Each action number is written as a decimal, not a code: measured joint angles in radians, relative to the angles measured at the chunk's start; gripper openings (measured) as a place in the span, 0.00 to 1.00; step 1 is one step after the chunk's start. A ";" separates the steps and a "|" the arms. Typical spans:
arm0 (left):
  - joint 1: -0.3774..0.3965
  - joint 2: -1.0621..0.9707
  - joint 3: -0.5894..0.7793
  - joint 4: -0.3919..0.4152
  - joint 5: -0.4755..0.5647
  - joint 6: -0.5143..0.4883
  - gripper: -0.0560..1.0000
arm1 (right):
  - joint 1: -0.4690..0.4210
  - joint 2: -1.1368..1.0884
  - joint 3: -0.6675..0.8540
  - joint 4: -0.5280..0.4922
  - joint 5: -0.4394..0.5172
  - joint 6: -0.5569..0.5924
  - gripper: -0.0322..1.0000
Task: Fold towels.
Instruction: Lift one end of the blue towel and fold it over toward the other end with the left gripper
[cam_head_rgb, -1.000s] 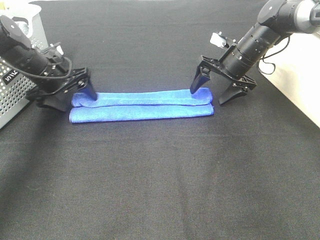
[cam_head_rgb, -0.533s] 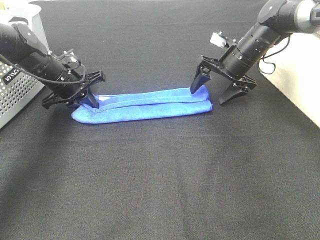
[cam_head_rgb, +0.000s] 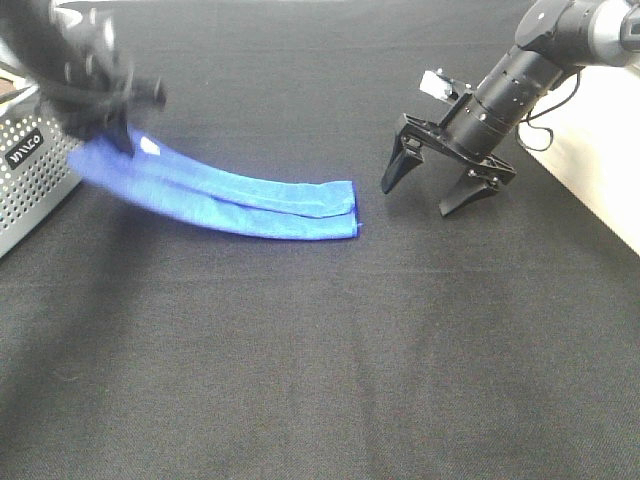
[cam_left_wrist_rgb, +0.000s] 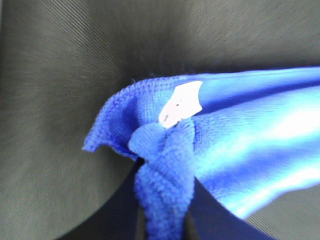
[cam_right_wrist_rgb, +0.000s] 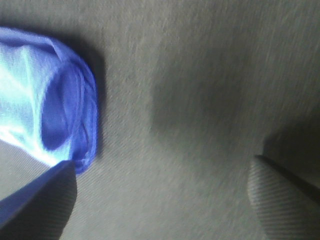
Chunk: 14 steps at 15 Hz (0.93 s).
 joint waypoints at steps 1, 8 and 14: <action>-0.030 0.000 -0.033 -0.019 0.046 -0.007 0.15 | 0.000 -0.002 0.000 -0.002 0.007 0.003 0.88; -0.289 0.112 -0.057 -0.229 -0.166 -0.195 0.17 | 0.000 -0.181 0.000 -0.070 0.041 0.054 0.88; -0.303 0.157 -0.057 -0.456 -0.361 -0.157 0.80 | 0.000 -0.287 0.000 -0.079 0.046 0.056 0.88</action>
